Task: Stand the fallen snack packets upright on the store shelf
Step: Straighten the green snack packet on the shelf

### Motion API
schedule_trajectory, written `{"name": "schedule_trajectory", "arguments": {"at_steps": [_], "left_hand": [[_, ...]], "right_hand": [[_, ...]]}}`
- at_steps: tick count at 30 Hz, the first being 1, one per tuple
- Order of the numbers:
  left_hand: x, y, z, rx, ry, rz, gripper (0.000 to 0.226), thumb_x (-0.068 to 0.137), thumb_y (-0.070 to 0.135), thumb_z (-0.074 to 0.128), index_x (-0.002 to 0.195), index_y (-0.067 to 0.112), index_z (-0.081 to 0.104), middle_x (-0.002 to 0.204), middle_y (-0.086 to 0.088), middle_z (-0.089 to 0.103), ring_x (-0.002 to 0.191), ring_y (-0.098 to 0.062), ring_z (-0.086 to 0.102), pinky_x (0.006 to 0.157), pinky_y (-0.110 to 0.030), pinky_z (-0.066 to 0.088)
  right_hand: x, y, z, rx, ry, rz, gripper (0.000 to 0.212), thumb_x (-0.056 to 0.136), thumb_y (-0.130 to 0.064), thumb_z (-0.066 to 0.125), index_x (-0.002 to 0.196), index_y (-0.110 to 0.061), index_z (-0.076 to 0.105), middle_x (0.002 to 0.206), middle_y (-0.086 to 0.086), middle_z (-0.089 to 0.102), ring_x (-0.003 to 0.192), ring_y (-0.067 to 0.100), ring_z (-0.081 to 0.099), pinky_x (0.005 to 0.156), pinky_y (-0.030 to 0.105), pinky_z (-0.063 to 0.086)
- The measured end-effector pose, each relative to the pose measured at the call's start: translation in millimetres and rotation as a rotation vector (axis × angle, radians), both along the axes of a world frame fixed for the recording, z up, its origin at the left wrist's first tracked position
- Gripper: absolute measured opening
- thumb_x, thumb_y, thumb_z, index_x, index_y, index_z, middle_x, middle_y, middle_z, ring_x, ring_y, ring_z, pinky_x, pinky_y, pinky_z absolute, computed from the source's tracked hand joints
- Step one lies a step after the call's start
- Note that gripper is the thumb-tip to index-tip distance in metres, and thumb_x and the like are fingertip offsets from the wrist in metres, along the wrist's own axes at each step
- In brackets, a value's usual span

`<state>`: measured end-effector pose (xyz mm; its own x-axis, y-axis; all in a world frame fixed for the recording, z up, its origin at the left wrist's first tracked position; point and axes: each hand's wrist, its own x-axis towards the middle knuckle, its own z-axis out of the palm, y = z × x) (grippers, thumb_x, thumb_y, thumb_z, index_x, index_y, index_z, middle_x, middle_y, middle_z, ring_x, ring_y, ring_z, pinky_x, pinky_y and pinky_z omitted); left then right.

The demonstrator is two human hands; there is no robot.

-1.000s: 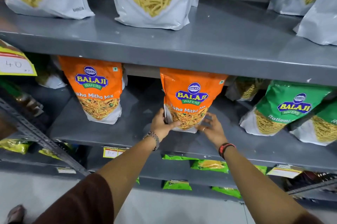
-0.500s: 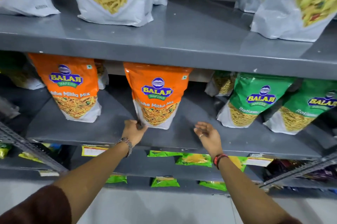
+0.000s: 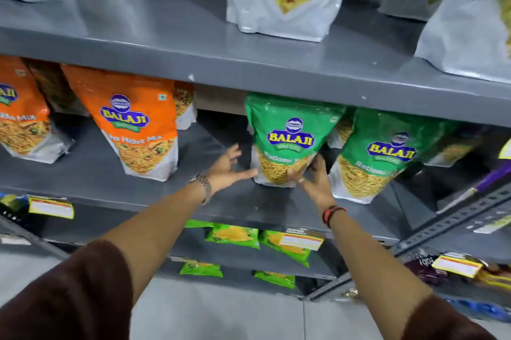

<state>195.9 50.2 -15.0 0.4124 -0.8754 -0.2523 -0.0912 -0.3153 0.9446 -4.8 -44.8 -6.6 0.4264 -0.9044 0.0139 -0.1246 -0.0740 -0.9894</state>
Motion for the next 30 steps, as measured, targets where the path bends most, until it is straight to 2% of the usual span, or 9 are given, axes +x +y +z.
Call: {"name": "schedule_trajectory", "arguments": {"at_steps": [3,6,9,13,18,21,25,27,30], "left_hand": [[-19,-31,13,-0.088,-0.067,-0.019,0.106,0.055,0.028,0.085,0.143,0.012,0.027,0.145,-0.007,0.042,0.134,-0.023,0.039,0.112,-0.035,0.033],[-32,-42,15,-0.121,-0.025,0.016,0.109,0.029,0.055,0.086,0.124,0.019,0.046,0.126,-0.001,0.06,0.119,-0.018,0.054,0.102,-0.033,0.044],[-41,-39,14,-0.168,0.0,0.07,0.096,0.022,0.061,0.083,0.107,0.028,0.053,0.106,0.009,0.066,0.105,-0.014,0.062,0.091,-0.028,0.05],[-36,-28,20,-0.139,-0.083,0.106,0.087,0.028,0.055,0.084,0.104,0.025,0.055,0.106,0.004,0.067,0.105,-0.019,0.064,0.094,-0.039,0.052],[-37,-18,24,-0.098,-0.138,0.091,0.101,0.026,0.063,0.08,0.112,0.015,0.056,0.108,0.0,0.068,0.102,-0.019,0.064,0.091,-0.037,0.052],[-36,-14,26,-0.058,-0.178,0.106,0.091,0.04,0.047,0.085,0.118,0.015,0.052,0.119,-0.004,0.066,0.109,-0.02,0.062,0.097,-0.044,0.05],[-33,-11,17,0.045,-0.156,-0.008,0.063,0.057,0.026,0.085,0.111,0.025,0.053,0.126,-0.011,0.061,0.117,-0.027,0.056,0.102,-0.05,0.044],[-33,-8,2,0.174,-0.249,0.03,0.06,0.057,0.027,0.084,0.109,0.008,0.059,0.122,-0.02,0.059,0.114,-0.033,0.056,0.101,-0.049,0.045],[-51,-1,-15,0.347,-0.196,0.122,0.028,0.072,0.023,0.075,0.09,0.007,0.061,0.096,-0.012,0.063,0.088,-0.023,0.059,0.073,-0.031,0.053]], "right_hand": [[-4,-17,3,0.011,0.009,0.103,0.073,0.077,0.009,0.066,0.136,0.002,0.025,0.138,0.021,0.045,0.123,0.03,0.048,0.087,0.016,0.05],[-12,-26,-5,0.029,0.078,0.137,0.058,0.077,-0.003,0.07,0.126,-0.002,0.038,0.122,0.016,0.056,0.117,0.031,0.054,0.094,0.031,0.05],[-19,-29,-13,0.044,0.049,0.157,0.055,0.077,-0.006,0.071,0.124,-0.008,0.041,0.115,0.002,0.055,0.111,0.022,0.054,0.086,0.015,0.051],[-14,-22,-18,0.028,0.07,0.169,0.052,0.077,-0.01,0.072,0.12,-0.01,0.044,0.112,-0.001,0.057,0.108,0.018,0.055,0.095,0.03,0.047],[-15,-16,-20,0.017,0.098,0.174,0.056,0.074,-0.017,0.075,0.122,-0.014,0.045,0.113,-0.005,0.058,0.111,0.015,0.056,0.095,0.031,0.047],[-15,-15,-19,0.025,0.107,0.21,0.061,0.076,-0.017,0.073,0.128,-0.011,0.042,0.128,0.003,0.057,0.121,0.02,0.053,0.103,0.037,0.045],[-27,-12,-19,-0.043,0.155,0.168,0.056,0.08,-0.023,0.069,0.129,-0.011,0.045,0.132,0.005,0.057,0.118,0.012,0.052,0.099,0.029,0.044],[-48,-11,-27,-0.094,0.176,0.036,0.037,0.082,-0.031,0.065,0.116,-0.02,0.055,0.119,-0.003,0.064,0.113,0.014,0.057,0.096,0.026,0.047],[-96,-3,-43,-0.157,0.155,-0.183,0.016,0.082,-0.039,0.062,0.095,-0.034,0.054,0.097,-0.014,0.062,0.099,0.01,0.059,0.076,0.008,0.043]]}}
